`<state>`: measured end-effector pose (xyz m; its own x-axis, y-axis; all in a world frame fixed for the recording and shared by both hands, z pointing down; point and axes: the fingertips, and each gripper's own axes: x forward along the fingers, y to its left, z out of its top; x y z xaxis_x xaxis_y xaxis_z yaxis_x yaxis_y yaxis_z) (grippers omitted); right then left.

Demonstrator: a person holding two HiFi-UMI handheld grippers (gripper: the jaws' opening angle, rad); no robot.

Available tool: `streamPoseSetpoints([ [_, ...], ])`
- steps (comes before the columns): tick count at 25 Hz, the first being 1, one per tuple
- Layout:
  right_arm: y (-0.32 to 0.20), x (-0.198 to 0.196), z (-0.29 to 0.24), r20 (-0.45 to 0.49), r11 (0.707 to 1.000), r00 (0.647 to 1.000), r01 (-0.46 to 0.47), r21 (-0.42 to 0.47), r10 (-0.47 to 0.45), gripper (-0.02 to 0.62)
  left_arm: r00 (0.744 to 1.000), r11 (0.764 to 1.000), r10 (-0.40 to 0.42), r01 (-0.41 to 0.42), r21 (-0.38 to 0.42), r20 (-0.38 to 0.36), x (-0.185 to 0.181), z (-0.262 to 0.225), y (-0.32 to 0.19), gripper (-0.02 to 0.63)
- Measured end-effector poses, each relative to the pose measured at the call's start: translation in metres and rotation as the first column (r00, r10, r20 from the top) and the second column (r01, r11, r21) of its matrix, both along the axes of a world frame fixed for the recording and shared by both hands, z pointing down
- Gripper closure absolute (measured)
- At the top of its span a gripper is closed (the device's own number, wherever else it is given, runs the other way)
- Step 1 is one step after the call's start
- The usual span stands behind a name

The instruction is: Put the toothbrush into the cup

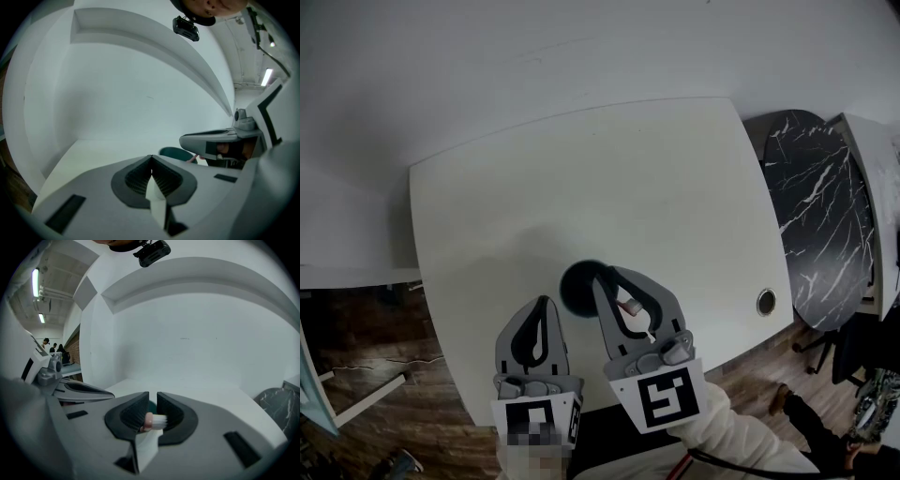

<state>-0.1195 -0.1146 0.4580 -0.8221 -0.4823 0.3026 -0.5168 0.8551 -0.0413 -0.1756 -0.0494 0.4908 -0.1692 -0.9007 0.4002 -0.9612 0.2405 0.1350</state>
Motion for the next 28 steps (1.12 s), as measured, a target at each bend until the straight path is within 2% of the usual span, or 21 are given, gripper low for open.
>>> streamPoseSetpoints([
  [12,0.001,0.018,-0.039,0.054,1.0,0.998,-0.029,0.009,0.029,0.545,0.999,0.999,-0.003,0.001,0.038,0.04,0.001,-0.037,0.007,0.597],
  [20,0.001,0.04,-0.075,0.068,1.0,0.997,-0.026,0.007,0.026,0.545,0.997,0.997,-0.004,-0.002,0.079,0.076,0.006,-0.083,0.01,0.597],
  [27,0.001,0.058,-0.116,0.118,1.0,0.993,-0.021,0.018,0.019,0.546,0.992,0.994,-0.011,-0.003,0.11,0.122,0.009,-0.129,0.019,0.597],
  [28,0.002,0.061,-0.123,0.123,0.999,0.992,-0.022,0.025,0.019,0.575,0.992,0.994,-0.013,-0.002,0.113,0.129,0.009,-0.136,0.021,0.597],
])
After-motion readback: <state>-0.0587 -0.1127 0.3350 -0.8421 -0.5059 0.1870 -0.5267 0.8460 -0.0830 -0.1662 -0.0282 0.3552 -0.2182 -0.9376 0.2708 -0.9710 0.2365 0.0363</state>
